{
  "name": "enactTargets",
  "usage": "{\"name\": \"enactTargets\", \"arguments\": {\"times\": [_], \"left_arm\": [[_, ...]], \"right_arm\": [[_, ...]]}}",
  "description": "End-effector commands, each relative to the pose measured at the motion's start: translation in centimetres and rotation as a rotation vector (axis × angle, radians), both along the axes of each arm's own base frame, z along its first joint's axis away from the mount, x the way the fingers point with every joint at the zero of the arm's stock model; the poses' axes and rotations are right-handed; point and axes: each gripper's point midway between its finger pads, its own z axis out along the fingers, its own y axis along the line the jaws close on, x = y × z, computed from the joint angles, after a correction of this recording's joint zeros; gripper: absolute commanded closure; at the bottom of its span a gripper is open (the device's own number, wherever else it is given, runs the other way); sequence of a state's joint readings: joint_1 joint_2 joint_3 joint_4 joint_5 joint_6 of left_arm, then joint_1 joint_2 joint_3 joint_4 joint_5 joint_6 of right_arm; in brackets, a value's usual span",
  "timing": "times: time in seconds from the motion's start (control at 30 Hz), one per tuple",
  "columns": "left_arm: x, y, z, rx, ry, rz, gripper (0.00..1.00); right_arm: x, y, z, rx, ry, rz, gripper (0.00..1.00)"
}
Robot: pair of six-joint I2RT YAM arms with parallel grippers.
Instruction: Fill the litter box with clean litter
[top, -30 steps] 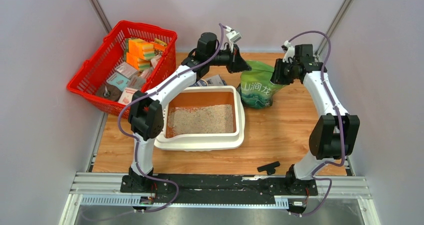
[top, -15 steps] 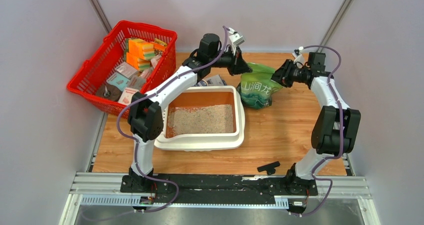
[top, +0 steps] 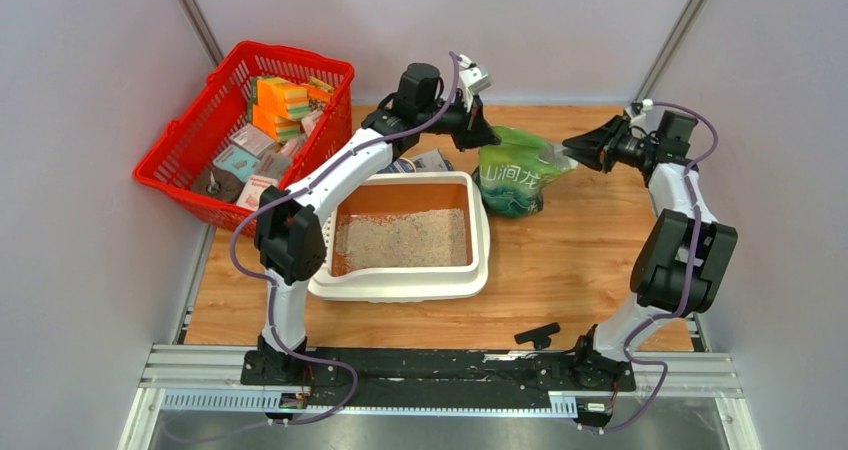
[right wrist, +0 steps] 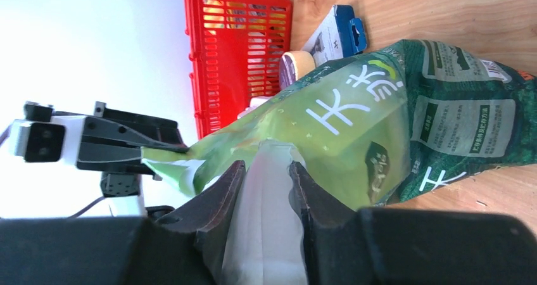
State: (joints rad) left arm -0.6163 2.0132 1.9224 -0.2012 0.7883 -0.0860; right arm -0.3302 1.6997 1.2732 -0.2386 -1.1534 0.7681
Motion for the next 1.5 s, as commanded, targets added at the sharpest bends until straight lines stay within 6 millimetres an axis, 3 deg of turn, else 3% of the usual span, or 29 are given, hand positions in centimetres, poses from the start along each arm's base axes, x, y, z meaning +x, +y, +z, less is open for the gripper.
{"name": "enactTargets", "arguments": {"times": [0.0, 0.37, 0.6, 1.47], "left_arm": [[-0.8, 1.8, 5.3, -0.031, -0.092, 0.011, 1.0], [0.1, 1.8, 5.4, -0.025, -0.103, 0.039, 1.0], [0.4, 2.2, 5.1, -0.011, -0.102, 0.052, 1.0], [2.1, 2.5, 5.3, 0.009, -0.13, 0.098, 1.0]], "right_arm": [[-1.1, -1.4, 4.0, 0.074, -0.068, 0.02, 1.0], [-2.4, -4.2, 4.8, 0.103, -0.08, -0.011, 1.0], [-3.4, -4.9, 5.9, 0.115, -0.102, -0.002, 1.0], [-4.5, -8.0, 6.1, 0.104, -0.121, -0.051, 1.0]]}}
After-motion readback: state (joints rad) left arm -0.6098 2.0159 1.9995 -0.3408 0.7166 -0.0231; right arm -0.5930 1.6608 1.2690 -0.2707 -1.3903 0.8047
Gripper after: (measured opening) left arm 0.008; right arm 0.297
